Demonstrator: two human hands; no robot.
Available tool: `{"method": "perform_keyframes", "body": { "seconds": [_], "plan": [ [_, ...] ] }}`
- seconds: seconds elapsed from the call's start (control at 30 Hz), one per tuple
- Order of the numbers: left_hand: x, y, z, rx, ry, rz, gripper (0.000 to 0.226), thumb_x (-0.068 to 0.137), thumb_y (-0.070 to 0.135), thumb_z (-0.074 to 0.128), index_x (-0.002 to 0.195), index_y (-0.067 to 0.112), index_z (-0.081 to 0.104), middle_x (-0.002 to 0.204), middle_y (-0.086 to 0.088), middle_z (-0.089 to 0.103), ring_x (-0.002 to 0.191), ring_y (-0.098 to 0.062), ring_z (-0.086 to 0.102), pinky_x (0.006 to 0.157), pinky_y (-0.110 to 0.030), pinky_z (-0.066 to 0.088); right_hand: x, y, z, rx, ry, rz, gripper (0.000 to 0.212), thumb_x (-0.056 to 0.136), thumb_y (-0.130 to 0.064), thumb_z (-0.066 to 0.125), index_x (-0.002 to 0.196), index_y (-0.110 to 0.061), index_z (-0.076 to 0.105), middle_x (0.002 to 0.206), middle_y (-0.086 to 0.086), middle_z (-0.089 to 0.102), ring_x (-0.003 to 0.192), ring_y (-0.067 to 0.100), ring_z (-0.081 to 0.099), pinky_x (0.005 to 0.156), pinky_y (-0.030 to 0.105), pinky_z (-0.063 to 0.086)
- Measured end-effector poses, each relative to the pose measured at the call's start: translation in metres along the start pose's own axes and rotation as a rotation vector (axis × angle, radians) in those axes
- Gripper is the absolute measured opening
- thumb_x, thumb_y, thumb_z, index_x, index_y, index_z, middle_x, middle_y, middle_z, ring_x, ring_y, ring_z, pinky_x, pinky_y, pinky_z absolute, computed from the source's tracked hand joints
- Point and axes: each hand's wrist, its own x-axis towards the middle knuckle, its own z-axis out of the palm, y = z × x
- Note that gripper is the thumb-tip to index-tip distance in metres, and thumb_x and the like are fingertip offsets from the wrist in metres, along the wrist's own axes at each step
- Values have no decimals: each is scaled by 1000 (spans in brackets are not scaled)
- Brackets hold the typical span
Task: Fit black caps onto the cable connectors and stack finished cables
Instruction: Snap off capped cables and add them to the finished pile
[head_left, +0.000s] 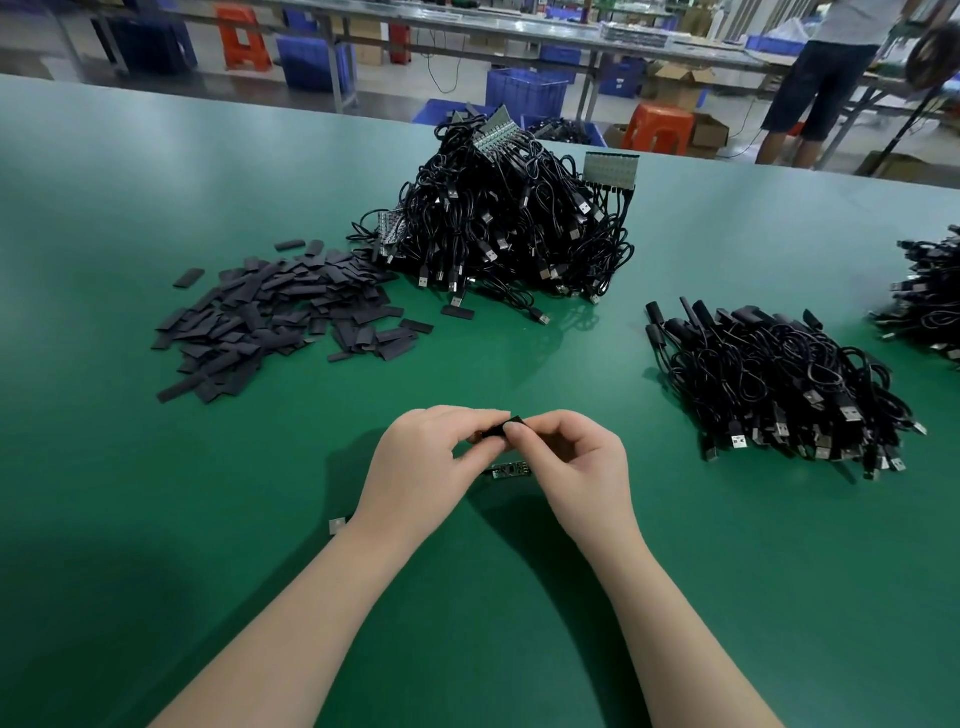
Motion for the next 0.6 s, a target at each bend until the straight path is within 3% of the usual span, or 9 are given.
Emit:
{"method": "perform_keyframes", "body": {
  "seconds": [0.2,0.3,0.4,0.6],
  "plan": [
    [2,-2,-3,-32,-27,-27,25,86,17,73,108,29,76,97,12,75,91,-3,65,81,-20,49,-1,-2,4,73,-27,20,26,90,-6,69,95,-31,75,91,-9,77,86,9,71,78,19,55],
    [2,-2,-4,-74,-62,-59,27,83,20,76,106,34,75,90,21,73,88,2,65,79,-19,50,0,-3,0,31,-28,2,28,90,-7,69,93,-34,75,86,-12,76,78,2,68,72,14,50],
    [2,-1,-5,-174,-101,-140,36,82,22,77,102,49,65,83,29,69,86,7,64,76,-6,44,1,-4,-4,21,-40,0,25,90,-7,69,90,-32,76,85,-10,76,78,3,67,71,14,49],
    [4,-1,-7,-208,-142,-169,41,83,23,75,104,49,51,81,28,71,83,7,64,71,-4,40,2,-4,-5,-32,-137,25,20,91,-10,69,86,-28,77,88,-8,76,86,7,69,77,17,51]
  ]
}}
